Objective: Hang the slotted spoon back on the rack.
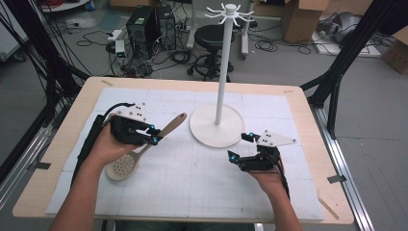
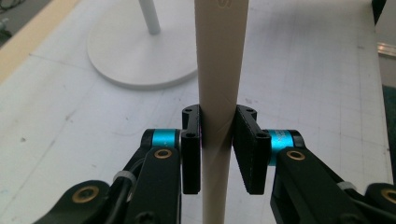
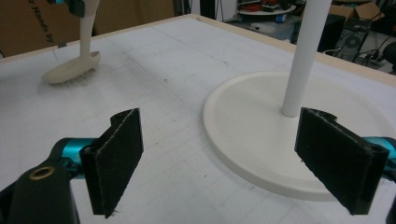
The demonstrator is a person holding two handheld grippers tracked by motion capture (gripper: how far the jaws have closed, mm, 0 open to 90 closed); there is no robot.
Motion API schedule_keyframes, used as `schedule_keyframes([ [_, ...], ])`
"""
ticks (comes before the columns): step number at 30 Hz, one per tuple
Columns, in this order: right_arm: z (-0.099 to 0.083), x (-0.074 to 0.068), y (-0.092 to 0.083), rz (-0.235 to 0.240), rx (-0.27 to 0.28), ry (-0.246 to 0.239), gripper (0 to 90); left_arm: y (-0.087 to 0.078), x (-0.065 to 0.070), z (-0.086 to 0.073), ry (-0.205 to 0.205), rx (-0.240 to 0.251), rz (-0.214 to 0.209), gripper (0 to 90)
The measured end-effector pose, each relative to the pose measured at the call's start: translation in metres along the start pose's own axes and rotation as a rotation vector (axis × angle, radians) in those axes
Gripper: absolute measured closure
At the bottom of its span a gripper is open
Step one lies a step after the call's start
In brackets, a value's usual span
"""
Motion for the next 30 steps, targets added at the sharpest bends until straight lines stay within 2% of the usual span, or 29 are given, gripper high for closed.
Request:
schedule_keyframes([
  [7, 0.0, 0.001, 0.0, 0.0, 0.004, -0.003, 14.7, -0.012, -0.003, 0.011, -0.008, 0.056, -0.017, 73.4],
  [14, 0.0, -0.001, 0.0, 0.002, -0.002, -0.001, 14.7, -0.019, -0.004, 0.018, -0.004, 0.077, 0.002, 73.5],
  [20, 0.0, 0.0, -0.001, 0.0, 0.0, 0.005, 14.8, -0.026, -0.007, 0.029, -0.004, 0.076, 0.026, 73.6],
  [30, 0.0, 0.0, -0.001, 0.001, 0.002, 0.002, 14.8, -0.034, -0.012, 0.051, -0.001, 0.109, 0.014, 73.7],
])
Point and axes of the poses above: each handheld gripper's, and its own axes: y roughly forward along the jaws, z roughly out of its top, x roughly to its right, the point moved 7 cm from there along y, roughly forward along the jaws, and after that the axes turned 4 degrees about -z, right-handed, at the moved point
